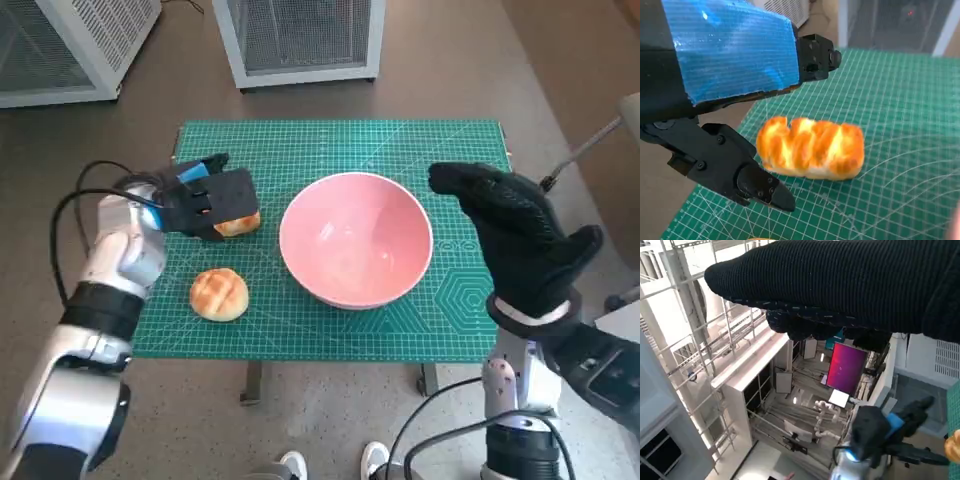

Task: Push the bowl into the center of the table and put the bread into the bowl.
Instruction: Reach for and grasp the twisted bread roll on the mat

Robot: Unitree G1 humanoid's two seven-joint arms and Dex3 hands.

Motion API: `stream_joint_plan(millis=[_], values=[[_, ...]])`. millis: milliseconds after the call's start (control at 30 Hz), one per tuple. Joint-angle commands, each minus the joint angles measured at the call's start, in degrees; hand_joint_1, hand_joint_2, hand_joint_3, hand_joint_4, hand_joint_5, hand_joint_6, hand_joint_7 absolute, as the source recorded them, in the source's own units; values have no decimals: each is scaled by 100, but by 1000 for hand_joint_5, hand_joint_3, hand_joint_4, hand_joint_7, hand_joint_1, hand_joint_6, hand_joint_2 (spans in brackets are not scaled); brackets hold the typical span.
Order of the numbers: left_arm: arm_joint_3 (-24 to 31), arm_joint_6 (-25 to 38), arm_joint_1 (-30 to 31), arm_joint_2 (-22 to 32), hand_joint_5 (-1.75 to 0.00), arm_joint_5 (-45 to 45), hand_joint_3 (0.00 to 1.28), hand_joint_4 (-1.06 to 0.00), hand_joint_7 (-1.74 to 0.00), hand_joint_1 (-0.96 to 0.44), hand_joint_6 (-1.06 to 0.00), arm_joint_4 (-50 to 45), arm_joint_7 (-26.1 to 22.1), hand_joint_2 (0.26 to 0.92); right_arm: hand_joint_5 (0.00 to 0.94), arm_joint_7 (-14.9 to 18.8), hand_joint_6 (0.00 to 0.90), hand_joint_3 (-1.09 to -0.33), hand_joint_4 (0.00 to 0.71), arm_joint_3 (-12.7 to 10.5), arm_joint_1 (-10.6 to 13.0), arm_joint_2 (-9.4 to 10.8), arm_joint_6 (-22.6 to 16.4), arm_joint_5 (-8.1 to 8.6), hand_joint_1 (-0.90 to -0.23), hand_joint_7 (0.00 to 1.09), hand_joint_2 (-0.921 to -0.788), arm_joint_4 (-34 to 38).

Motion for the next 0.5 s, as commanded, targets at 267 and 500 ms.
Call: stream_joint_plan(millis=[267,500], values=[[-228,-494,-379,-427,1,33,15,1,-38,-353,-100,1274,819,725,0,-44,121,-439,385,11,129,-61,72,-74,-412,698,-921,12],[-258,-775,-361,-531,-9,19,19,-24,-44,-310,-138,1681,1316,746,0,-46,118,-440,385,25,138,-61,65,-81,-407,703,-921,8]])
